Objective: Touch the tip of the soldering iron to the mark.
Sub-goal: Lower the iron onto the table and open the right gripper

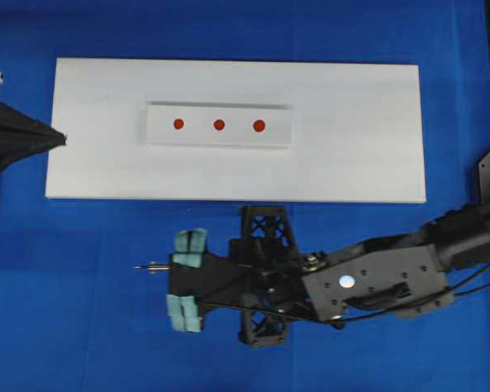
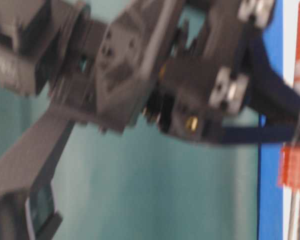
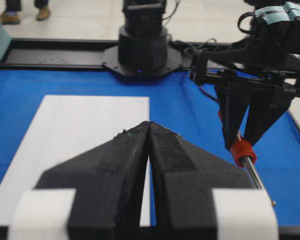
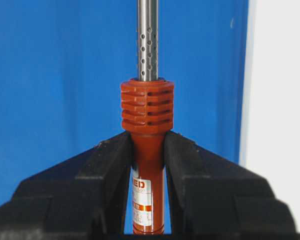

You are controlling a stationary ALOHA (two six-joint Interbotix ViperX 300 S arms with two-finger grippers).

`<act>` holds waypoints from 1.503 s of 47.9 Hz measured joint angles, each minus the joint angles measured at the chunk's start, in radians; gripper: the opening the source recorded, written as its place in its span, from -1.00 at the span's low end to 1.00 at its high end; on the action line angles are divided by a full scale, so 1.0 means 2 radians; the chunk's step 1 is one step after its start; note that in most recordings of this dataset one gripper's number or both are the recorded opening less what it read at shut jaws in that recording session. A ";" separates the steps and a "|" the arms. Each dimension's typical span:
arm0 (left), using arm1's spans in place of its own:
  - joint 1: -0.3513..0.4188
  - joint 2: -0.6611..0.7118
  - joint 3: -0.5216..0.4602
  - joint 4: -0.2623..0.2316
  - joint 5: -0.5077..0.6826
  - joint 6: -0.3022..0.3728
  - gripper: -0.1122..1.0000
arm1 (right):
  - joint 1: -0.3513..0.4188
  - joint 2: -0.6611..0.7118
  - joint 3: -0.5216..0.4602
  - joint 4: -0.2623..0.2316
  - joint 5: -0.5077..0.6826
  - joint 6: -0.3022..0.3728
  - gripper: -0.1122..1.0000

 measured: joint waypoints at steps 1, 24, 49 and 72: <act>-0.002 0.000 0.000 0.001 0.000 0.000 -0.80 | 0.000 0.003 -0.004 0.000 0.000 0.000 -0.67; -0.004 0.000 0.000 0.000 0.003 0.000 -0.80 | -0.003 0.031 0.001 0.004 -0.031 0.003 -0.67; -0.004 -0.001 0.000 0.001 0.003 0.000 -0.80 | -0.017 0.084 0.058 0.030 -0.165 0.003 -0.67; -0.004 -0.001 0.000 0.001 0.003 0.000 -0.80 | -0.015 0.090 0.071 0.038 -0.202 0.000 -0.67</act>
